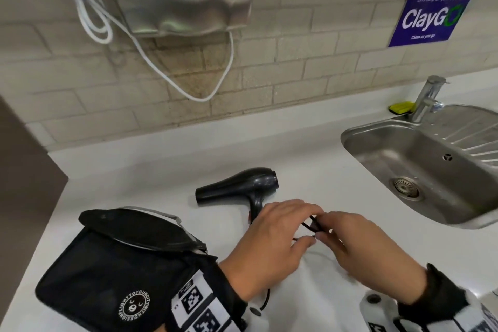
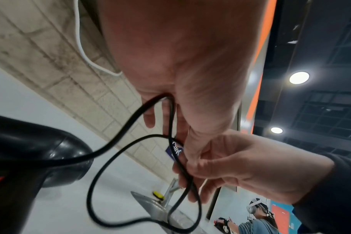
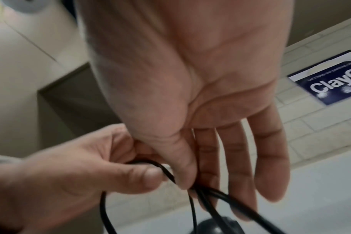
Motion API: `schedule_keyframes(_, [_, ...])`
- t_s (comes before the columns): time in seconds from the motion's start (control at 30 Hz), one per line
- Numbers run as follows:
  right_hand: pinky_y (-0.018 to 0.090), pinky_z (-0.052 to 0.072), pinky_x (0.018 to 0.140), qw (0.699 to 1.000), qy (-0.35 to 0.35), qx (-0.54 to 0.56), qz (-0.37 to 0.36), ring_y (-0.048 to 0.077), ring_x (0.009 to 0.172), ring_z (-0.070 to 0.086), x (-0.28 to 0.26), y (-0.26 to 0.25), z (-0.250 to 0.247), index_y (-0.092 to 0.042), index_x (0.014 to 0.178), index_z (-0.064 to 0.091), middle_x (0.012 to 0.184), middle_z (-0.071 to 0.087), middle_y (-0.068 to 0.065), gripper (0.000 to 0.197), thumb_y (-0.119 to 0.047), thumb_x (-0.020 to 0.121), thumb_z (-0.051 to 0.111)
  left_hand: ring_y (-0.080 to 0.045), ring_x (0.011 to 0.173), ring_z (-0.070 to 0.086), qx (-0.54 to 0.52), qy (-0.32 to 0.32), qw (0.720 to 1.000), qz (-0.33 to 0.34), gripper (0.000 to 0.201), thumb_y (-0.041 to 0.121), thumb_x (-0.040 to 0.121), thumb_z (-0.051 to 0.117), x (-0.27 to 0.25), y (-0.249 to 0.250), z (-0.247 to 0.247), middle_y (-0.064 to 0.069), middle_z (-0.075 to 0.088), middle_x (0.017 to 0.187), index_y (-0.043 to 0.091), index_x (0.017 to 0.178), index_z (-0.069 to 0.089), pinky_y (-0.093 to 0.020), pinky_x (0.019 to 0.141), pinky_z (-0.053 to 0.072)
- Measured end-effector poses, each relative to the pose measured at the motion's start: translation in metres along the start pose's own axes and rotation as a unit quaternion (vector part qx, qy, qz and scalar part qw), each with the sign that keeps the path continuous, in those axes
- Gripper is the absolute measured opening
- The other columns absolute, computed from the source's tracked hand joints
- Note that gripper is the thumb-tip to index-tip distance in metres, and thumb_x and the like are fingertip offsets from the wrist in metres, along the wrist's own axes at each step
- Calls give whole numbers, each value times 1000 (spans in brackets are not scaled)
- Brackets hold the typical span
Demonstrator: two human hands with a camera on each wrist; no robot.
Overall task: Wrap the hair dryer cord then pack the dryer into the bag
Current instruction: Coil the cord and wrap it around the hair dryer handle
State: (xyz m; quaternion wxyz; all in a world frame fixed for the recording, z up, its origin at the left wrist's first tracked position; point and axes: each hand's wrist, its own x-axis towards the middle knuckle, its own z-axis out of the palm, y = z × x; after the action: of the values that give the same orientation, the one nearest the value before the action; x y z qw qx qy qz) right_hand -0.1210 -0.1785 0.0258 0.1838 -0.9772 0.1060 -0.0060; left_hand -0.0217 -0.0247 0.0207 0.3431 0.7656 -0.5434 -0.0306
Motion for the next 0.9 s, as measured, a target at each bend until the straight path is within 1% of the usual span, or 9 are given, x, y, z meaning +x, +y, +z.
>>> schedule_keyframes(0.1, [26, 48, 65, 994, 20, 98, -33, 9, 66, 59, -2, -13, -22, -28, 89, 62, 70, 65, -10, 14, -24, 98, 52, 0, 115, 53, -19, 61, 998, -3, 27, 27, 95, 62, -5, 0, -17, 14, 65, 120, 26, 122, 59, -10, 102, 34])
schedule_keyframes(0.23, [19, 46, 60, 959, 12, 282, -24, 7, 61, 63, 3, -28, -42, -23, 87, 69, 76, 74, -5, 16, -25, 97, 57, -3, 102, 66, -30, 174, 984, 4, 17, 15, 91, 69, -15, -4, -40, 8, 74, 106, 16, 108, 71, -22, 90, 52])
schedule_keyframes(0.37, [25, 55, 62, 894, 1, 449, -12, 21, 63, 70, 11, -41, -47, -7, 94, 68, 88, 77, 10, 16, -13, 98, 54, 1, 91, 69, -13, 243, 970, 3, 15, 7, 85, 75, -25, -7, -63, 7, 76, 96, 12, 99, 76, -22, 83, 56])
schedule_keyframes(0.5, [26, 56, 60, 844, -18, 535, -22, 22, 58, 66, 18, -54, -52, -3, 94, 64, 88, 75, 18, 17, -7, 99, 49, -11, 105, 61, 69, 228, 971, 10, 21, 30, 87, 73, -35, -3, -78, 5, 68, 111, 17, 104, 74, -25, 93, 49])
schedule_keyframes(0.57, [26, 56, 62, 839, -26, 541, -45, 21, 60, 66, 21, -61, -53, -3, 94, 64, 81, 75, 13, 17, -7, 99, 48, -12, 108, 59, 89, 193, 977, 26, 25, 34, 90, 67, -36, 1, -79, 5, 64, 115, 19, 109, 72, -27, 94, 46])
schedule_keyframes(0.67, [26, 57, 65, 841, -28, 536, -66, 22, 63, 67, 25, -68, -53, -3, 95, 63, 77, 75, 13, 18, -5, 100, 46, -6, 98, 62, 75, 156, 984, 29, 18, 26, 93, 65, -36, 3, -79, 12, 69, 106, 21, 110, 69, -29, 87, 48])
schedule_keyframes(0.73, [23, 57, 69, 844, -18, 532, -66, 18, 71, 71, 28, -71, -51, -1, 96, 64, 86, 77, 17, 17, -5, 99, 47, -1, 88, 61, 52, 169, 984, 3, 12, 21, 93, 66, -36, 1, -81, 14, 68, 97, 21, 104, 69, -20, 80, 48])
schedule_keyframes(0.8, [16, 53, 75, 855, 11, 515, -63, 12, 82, 74, 30, -71, -48, -4, 95, 66, 88, 79, 11, 17, -7, 98, 50, 1, 84, 58, 42, 187, 981, -28, 7, 16, 94, 65, -38, -1, -84, 14, 64, 91, 20, 99, 68, -9, 76, 42])
schedule_keyframes(0.9, [31, 50, 91, 880, 81, 466, -41, 20, 92, 72, 33, -64, -40, -12, 92, 69, 91, 80, 3, 17, -15, 98, 54, 1, 84, 57, 14, 234, 969, -73, 10, 12, 96, 60, -43, -2, -90, 16, 61, 88, 20, 96, 65, -4, 74, 40])
